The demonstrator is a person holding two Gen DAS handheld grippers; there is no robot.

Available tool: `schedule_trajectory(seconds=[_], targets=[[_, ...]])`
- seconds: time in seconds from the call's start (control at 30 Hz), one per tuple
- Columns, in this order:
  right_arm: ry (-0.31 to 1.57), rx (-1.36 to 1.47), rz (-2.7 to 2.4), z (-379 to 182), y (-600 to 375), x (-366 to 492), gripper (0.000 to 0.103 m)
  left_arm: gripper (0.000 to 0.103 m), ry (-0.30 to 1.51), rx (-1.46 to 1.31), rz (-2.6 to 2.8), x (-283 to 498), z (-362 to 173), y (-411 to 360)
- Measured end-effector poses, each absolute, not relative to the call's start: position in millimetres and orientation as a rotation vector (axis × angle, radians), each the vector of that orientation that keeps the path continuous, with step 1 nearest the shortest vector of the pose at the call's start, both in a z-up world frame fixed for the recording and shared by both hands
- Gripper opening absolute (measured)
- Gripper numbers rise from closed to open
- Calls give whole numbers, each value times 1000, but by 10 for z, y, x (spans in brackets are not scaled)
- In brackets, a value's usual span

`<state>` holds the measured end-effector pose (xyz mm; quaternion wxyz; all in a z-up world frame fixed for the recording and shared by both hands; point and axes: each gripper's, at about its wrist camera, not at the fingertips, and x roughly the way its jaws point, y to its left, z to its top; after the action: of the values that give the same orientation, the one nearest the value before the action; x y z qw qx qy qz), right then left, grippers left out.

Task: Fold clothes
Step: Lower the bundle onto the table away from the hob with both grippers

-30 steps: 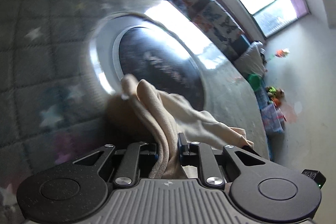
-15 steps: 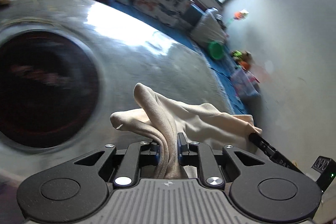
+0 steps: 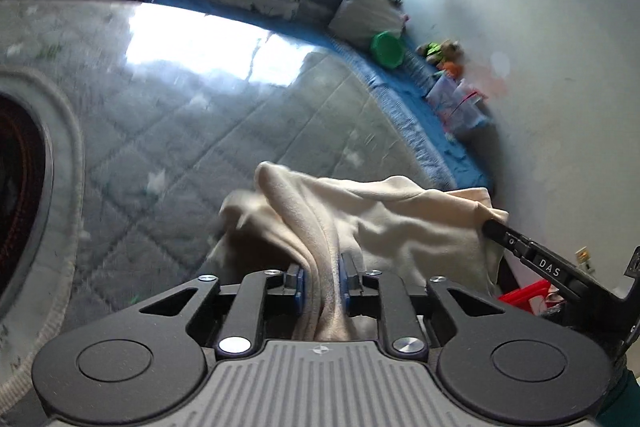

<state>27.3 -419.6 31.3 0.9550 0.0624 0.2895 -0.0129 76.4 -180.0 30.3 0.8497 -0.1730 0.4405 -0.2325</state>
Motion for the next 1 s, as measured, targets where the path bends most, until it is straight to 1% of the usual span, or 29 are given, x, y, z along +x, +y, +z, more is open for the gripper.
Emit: schedule_trajectory(seconds=[0.03,0.07,0.1,0.13,0.23,0.3,0.33,0.37,0.53,0.73,1.0], targets=[[610,135,-34,221,-4234,294,8,26,934,-347,-476,758,273,-1786],[627,135,-45,146,-4249,302,12,33,936,-327,-464,750,254,-1766],[640,132,-55,82,-4266,294,13,34,932,-305,-454,738,255,-1736],[642,133,-61,52,-4285,286,18,34,922,-282,-444,727,270,-1703],[628,128,-71,37,-4301,253,20,33,867,-230,-424,686,395,-1670],[605,116,-62,100,-4277,226,32,32,815,-203,-430,627,492,-1713],[597,119,-44,129,-4260,230,43,32,793,-191,-448,599,530,-1757],[592,123,-22,158,-4230,247,46,32,776,-179,-475,572,555,-1800],[616,128,59,141,-4037,435,51,31,779,-115,-594,509,465,-2117],[662,119,80,26,-3862,718,51,31,826,-124,-632,591,281,-2260],[712,84,73,-171,-3690,989,52,32,847,-129,-650,600,145,-2256]])
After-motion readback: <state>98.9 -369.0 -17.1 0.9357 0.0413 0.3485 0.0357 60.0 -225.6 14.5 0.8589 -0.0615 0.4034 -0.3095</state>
